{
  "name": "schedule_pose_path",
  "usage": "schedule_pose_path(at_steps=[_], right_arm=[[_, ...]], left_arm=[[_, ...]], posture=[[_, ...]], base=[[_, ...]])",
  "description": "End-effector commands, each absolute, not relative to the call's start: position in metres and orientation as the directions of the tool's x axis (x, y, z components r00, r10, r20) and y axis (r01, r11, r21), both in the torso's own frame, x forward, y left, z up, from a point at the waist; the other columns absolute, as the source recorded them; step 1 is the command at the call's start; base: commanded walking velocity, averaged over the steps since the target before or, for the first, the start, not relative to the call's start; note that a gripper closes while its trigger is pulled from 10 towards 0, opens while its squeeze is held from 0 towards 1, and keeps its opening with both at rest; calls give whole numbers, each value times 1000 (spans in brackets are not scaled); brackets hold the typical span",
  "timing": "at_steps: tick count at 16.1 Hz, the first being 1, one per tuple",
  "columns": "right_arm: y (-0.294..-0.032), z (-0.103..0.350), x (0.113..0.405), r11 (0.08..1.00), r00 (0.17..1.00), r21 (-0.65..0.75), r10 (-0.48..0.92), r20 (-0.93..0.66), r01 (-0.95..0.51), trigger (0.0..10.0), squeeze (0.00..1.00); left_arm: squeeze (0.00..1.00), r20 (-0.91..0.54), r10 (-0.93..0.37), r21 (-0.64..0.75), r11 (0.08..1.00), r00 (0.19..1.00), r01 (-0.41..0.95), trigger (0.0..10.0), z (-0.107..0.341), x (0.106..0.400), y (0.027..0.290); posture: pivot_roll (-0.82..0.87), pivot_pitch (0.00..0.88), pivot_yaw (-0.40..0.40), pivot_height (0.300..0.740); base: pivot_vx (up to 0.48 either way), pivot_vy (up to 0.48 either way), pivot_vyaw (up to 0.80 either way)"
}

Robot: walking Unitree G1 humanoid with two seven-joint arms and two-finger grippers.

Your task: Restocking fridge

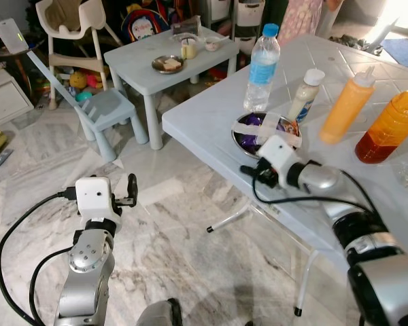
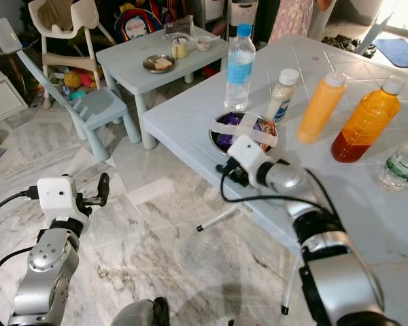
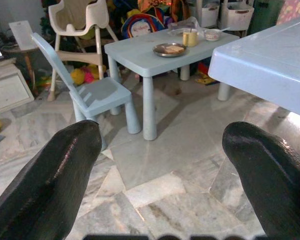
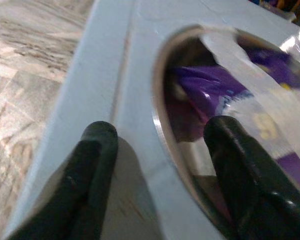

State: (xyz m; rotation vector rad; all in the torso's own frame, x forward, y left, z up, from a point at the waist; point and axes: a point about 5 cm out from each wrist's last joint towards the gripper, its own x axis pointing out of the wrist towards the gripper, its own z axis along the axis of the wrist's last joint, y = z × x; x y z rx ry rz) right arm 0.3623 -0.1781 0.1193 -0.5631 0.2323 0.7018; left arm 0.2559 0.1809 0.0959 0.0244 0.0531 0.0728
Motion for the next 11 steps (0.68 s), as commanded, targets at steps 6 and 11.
schedule_pose_path(at_steps=[6, 11], right_arm=[[-195, 109, 360, 646, 742, -380, 493, -455, -662, 0, 0], [-196, 104, 359, 672, 750, -363, 467, -470, -646, 0, 0]], left_arm=[[0, -65, 58, 46, 997, 996, -56, 10000, 97, 254, 181], [0, -70, 59, 46, 997, 996, -56, 10000, 97, 253, 180]], posture=[[1, 104, 67, 740], [-1, 111, 67, 740]], base=[[0, 0, 0], [0, 0, 0]])
